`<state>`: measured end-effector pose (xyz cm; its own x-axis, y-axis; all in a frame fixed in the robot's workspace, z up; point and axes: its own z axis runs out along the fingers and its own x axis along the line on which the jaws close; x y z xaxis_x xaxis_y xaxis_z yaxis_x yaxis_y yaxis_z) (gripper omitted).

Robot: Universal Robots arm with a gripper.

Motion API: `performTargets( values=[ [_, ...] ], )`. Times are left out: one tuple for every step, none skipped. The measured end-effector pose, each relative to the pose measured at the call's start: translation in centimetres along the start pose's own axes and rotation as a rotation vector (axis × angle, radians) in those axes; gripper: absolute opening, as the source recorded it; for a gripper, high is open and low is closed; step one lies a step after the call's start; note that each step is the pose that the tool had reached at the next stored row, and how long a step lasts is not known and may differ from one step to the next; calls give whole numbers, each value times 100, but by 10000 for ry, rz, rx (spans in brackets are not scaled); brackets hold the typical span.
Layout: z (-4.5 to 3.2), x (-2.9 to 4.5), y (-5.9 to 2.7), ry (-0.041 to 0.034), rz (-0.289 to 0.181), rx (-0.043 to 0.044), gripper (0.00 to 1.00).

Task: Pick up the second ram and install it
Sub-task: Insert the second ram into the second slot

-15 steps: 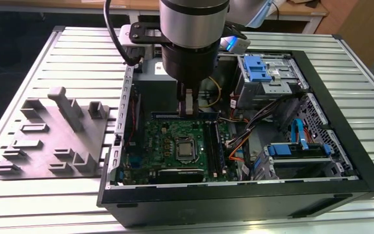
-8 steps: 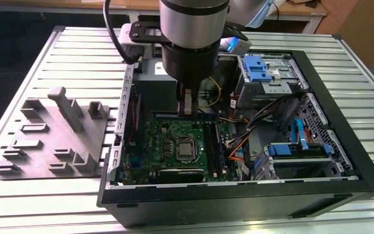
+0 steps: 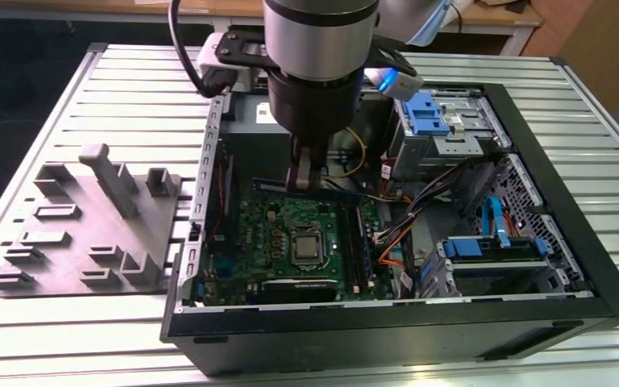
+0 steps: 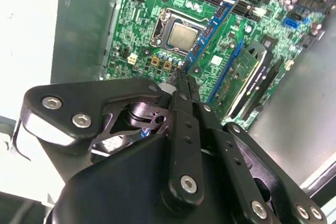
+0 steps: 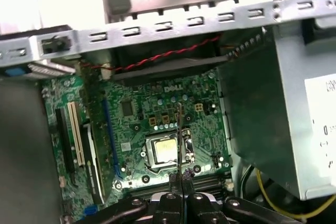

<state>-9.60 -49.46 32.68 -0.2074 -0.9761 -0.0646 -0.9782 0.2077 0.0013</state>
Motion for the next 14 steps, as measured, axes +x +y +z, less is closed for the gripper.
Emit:
performTargets(
  values=[
    [1, 0, 0, 0, 179, 11, 11],
    [2, 0, 0, 0, 376, 24, 11],
    [3, 0, 0, -1, 554, 36, 11],
    [4, 0, 0, -1, 735, 47, 11],
    [5, 0, 0, -1, 913, 59, 11],
    [6, 0, 0, -2, 1093, 71, 11],
    [7, 0, 0, -3, 1273, 83, 11],
    [8, 0, 0, -2, 1452, 94, 11],
    [9, 1, 0, -2, 1643, 107, 11],
    [10, 1, 0, -3, 1821, 118, 11],
    [12, 1, 0, -3, 2002, 130, 11],
    [13, 1, 0, -3, 2181, 141, 11],
    [14, 1, 0, -3, 2361, 153, 11],
    [15, 1, 0, -4, 2540, 165, 11]
  ],
)
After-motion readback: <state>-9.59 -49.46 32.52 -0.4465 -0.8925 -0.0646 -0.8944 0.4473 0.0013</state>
